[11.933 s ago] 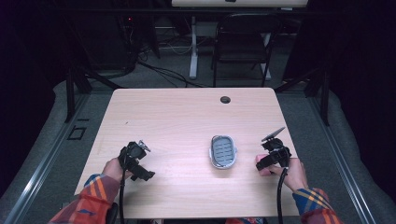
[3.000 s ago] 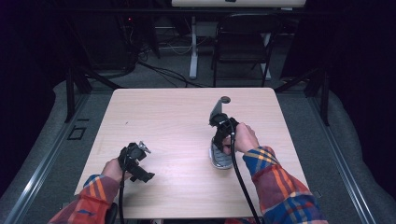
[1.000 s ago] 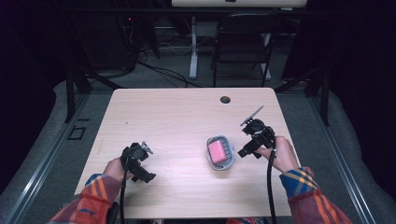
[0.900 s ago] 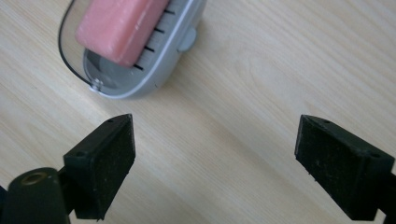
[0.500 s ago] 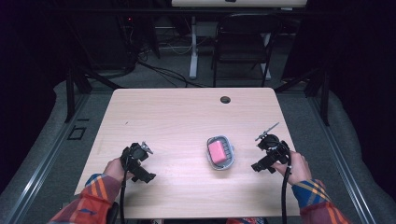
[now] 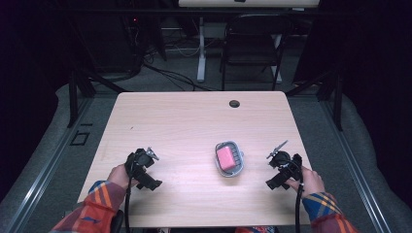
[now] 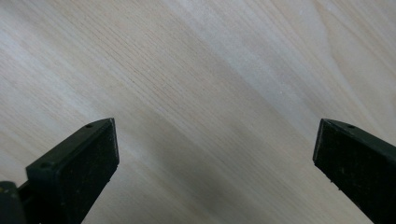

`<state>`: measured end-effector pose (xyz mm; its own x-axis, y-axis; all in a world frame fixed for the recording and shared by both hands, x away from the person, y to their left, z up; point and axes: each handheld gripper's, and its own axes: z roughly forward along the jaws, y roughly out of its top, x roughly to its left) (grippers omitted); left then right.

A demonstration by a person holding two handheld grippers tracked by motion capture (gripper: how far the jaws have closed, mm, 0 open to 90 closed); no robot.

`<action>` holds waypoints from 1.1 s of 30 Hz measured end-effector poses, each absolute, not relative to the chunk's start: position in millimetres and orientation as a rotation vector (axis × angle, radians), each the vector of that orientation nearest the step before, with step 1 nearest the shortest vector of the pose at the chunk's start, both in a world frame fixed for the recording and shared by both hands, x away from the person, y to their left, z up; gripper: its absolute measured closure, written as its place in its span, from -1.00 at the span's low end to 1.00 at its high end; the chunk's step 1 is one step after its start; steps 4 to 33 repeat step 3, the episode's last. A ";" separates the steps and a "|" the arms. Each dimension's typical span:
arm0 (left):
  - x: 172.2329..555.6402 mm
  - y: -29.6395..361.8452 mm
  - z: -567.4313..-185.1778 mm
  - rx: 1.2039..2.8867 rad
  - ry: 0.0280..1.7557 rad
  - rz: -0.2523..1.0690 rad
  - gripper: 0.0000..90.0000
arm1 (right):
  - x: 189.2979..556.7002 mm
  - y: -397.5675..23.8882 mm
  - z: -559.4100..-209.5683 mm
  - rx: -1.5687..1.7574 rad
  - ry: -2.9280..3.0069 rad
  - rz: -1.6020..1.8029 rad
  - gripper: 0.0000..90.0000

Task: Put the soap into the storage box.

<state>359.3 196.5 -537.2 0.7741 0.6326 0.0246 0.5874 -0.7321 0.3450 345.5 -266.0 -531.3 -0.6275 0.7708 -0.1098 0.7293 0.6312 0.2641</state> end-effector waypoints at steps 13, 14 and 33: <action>359.0 196.1 -537.0 2.652 0.935 0.197 -1.00 | 345.1 -264.9 -530.0 1.173 2.644 0.278 -1.00; 359.0 196.1 -537.0 2.652 0.935 0.197 -1.00 | 345.1 -264.9 -530.0 1.173 2.644 0.278 -1.00; 359.0 196.1 -537.0 2.652 0.935 0.197 -1.00 | 345.1 -264.9 -530.0 1.173 2.644 0.278 -1.00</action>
